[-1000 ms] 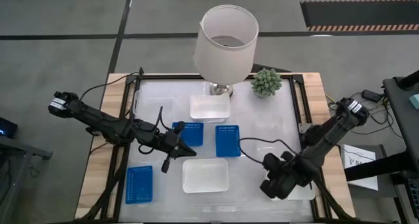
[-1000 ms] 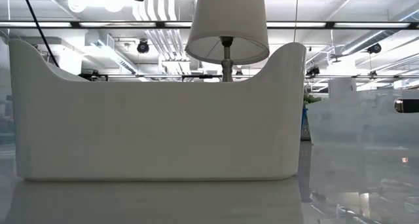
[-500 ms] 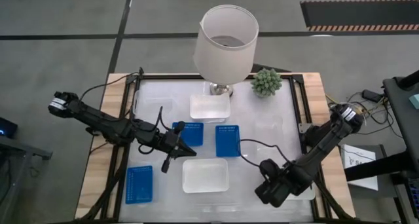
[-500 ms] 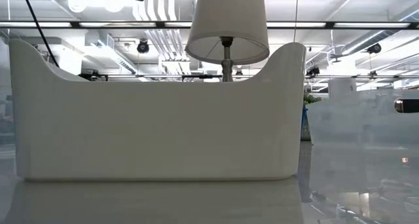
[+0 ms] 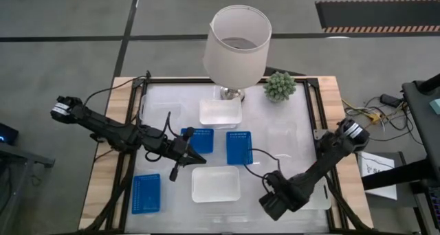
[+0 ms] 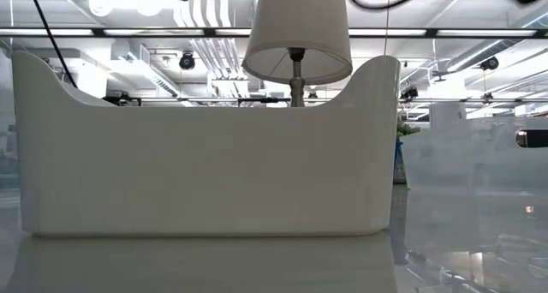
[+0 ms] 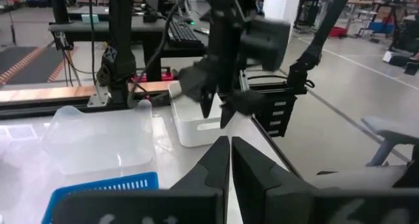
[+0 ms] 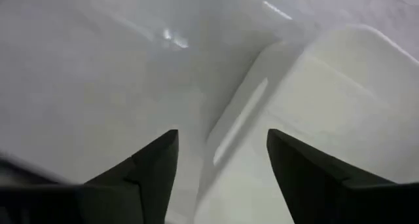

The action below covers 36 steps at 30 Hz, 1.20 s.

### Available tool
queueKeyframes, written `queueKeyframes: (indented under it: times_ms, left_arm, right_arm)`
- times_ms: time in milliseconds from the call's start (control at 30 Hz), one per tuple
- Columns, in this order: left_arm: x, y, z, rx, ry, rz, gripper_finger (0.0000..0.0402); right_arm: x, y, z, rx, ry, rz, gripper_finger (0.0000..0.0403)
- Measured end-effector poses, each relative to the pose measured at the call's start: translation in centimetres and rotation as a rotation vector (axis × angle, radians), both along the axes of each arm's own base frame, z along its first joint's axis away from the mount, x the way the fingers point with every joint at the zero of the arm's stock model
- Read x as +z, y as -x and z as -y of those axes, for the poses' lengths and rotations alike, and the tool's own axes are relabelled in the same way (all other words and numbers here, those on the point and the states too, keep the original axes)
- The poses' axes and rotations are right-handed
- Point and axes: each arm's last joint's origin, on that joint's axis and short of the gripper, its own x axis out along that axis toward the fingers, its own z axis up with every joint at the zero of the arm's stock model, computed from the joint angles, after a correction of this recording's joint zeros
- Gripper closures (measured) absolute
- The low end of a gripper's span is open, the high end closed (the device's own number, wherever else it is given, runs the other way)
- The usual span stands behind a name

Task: Stack baskets by color
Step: Stack the bottom right white bin into the top middle white bin

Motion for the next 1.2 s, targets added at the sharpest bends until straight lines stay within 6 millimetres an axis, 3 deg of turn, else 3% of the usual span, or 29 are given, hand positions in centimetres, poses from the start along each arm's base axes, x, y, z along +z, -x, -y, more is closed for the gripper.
queueKeyframes:
  times_ms: [200, 500, 933, 1200]
  left_arm:
    - [0.0, 0.0, 0.0, -0.001, -0.006, 0.006, 0.0402]
    - [0.0, 0.0, 0.0, -0.001, -0.009, 0.004, 0.0402]
    - [0.2, 0.0, 0.0, -0.001, 0.000, 0.029, 0.0402]
    - [0.5, -0.1, 0.1, -0.030, -0.053, 0.078, 0.0402]
  right_arm:
    - [-1.6, -1.1, -0.1, -0.019, 0.023, -0.039, 0.0243]
    - [-0.9, -1.5, -0.6, -0.051, -0.007, -0.007, 0.0384]
    - [2.9, -2.2, -2.3, 0.155, -0.135, 0.087, 0.0394]
    - [5.3, -0.8, -4.9, 0.595, -0.160, 0.198, 0.0394]
